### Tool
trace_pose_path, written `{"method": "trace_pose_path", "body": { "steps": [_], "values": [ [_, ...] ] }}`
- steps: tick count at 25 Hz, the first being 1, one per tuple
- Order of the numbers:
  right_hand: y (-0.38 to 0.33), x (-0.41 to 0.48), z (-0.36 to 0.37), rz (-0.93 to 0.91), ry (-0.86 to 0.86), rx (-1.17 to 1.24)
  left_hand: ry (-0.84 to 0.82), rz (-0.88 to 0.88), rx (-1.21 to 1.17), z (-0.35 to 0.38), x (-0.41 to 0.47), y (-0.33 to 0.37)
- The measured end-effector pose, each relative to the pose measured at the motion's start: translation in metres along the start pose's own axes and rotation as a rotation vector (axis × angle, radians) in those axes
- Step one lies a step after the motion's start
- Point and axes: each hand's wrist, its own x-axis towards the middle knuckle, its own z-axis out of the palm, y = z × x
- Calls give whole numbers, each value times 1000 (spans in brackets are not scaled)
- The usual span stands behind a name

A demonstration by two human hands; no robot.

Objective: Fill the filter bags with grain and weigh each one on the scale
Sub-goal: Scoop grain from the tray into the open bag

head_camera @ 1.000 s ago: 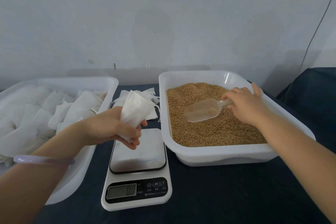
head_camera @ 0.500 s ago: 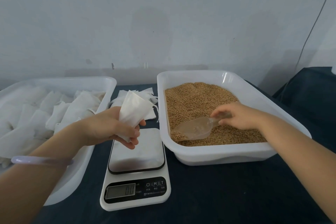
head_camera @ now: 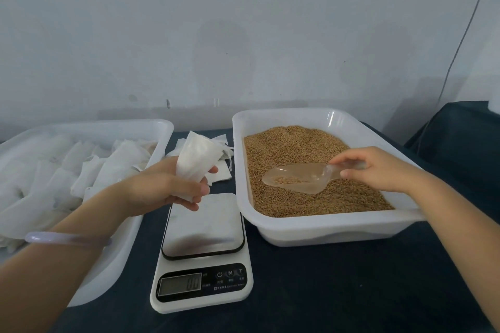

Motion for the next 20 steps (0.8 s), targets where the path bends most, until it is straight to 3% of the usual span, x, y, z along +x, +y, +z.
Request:
{"method": "trace_pose_path", "body": {
  "steps": [3,10,15,20],
  "values": [
    [2,-14,-6,-1,32,19,83,117,62,13,2,15],
    [-15,-39,-62,-6,237,66,342,227,602,70,41,38],
    [-22,-45,-81,-58,235,36,490,257,639,97,60,29],
    [-34,-38,-79,-61,247,-255,525,317,662,107,66,13]
  ]
}}
